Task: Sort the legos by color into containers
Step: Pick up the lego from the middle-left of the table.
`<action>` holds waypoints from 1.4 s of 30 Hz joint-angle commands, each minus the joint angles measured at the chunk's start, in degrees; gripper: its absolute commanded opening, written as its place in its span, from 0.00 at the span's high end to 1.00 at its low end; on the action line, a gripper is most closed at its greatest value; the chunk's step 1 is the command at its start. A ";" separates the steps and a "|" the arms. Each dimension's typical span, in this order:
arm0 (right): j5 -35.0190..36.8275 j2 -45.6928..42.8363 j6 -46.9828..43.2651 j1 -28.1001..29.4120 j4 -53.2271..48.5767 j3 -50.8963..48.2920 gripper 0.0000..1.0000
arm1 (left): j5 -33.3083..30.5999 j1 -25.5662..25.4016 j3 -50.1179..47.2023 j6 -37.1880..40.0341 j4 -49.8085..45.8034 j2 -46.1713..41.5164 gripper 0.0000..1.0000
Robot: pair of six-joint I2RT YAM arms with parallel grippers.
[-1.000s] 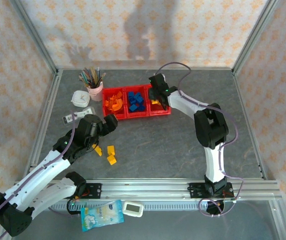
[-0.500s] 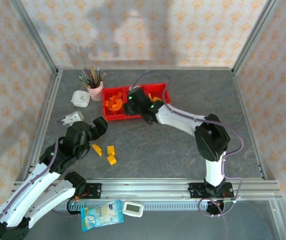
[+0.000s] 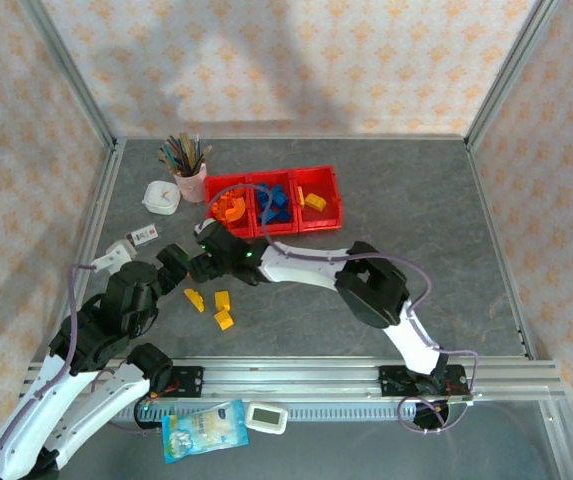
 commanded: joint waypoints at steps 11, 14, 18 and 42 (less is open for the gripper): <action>0.88 13.37 -5.14 1.51 -4.85 16.32 0.23 | -2.78 0.37 0.46 -1.16 -2.40 -0.92 0.01; 1.60 15.23 -5.77 1.55 -5.87 18.27 0.27 | -2.53 0.36 0.14 -0.95 -2.09 -0.77 0.01; 1.59 16.40 -6.70 1.51 -6.57 19.09 0.36 | -2.62 0.31 0.12 -0.82 -1.82 -0.73 0.01; -2.36 -11.97 1.25 -5.60 -0.25 -6.96 0.69 | 4.25 0.37 0.73 4.59 7.65 4.42 0.01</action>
